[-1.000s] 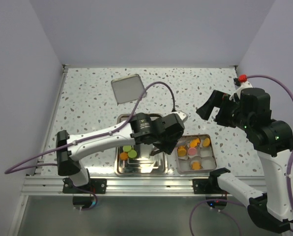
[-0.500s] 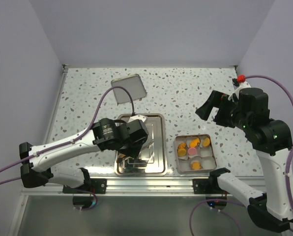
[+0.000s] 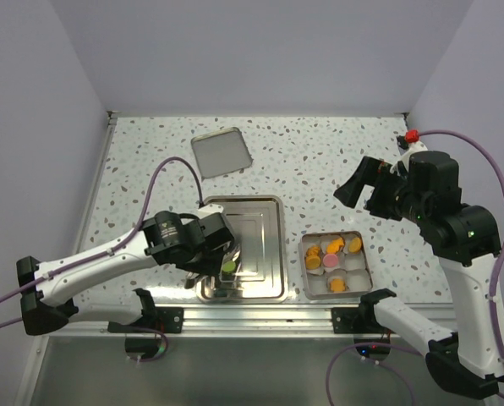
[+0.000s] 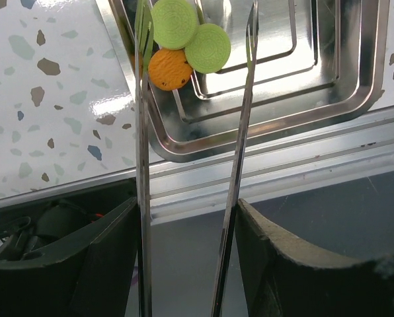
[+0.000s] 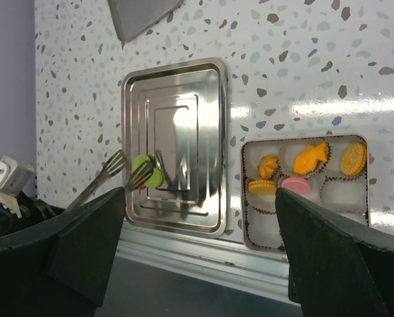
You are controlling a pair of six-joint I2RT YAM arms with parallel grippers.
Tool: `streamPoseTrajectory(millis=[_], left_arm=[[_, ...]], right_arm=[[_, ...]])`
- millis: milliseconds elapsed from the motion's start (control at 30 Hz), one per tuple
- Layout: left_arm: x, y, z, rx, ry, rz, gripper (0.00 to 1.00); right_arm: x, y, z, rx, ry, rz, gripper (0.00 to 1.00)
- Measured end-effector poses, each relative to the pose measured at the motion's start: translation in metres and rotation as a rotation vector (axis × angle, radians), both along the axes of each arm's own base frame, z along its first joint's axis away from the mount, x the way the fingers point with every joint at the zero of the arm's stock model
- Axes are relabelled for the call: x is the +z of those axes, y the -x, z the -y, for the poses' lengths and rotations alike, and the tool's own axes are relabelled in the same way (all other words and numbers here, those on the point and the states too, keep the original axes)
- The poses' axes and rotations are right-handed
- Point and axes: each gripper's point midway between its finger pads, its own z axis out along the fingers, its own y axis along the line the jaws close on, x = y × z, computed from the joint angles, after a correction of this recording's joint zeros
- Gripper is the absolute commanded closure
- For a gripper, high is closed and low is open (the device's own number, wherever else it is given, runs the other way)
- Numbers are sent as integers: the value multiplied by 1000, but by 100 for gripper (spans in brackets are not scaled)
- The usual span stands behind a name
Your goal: Pack the cookies
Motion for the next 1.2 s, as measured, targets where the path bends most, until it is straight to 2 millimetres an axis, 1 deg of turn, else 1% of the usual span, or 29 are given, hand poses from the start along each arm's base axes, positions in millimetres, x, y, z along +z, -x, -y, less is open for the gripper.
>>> streamPoseTrajectory(millis=[500,700,867,1200], left_arm=[[-19,0,-14,58,-50,-29,37],[-34,4,-22,64,-86,-54,39],[-41,5,-23,69,-90,-68,44],[-44,5,-14,71,-48,-81,55]], right_arm=[[-2,3,-4,21,-11,-9,1],[-3,3,-4,22,-10,-10,1],[-3,3,-4,23,-10,-10,1],[-7,3,-4,23,-7,-20,1]])
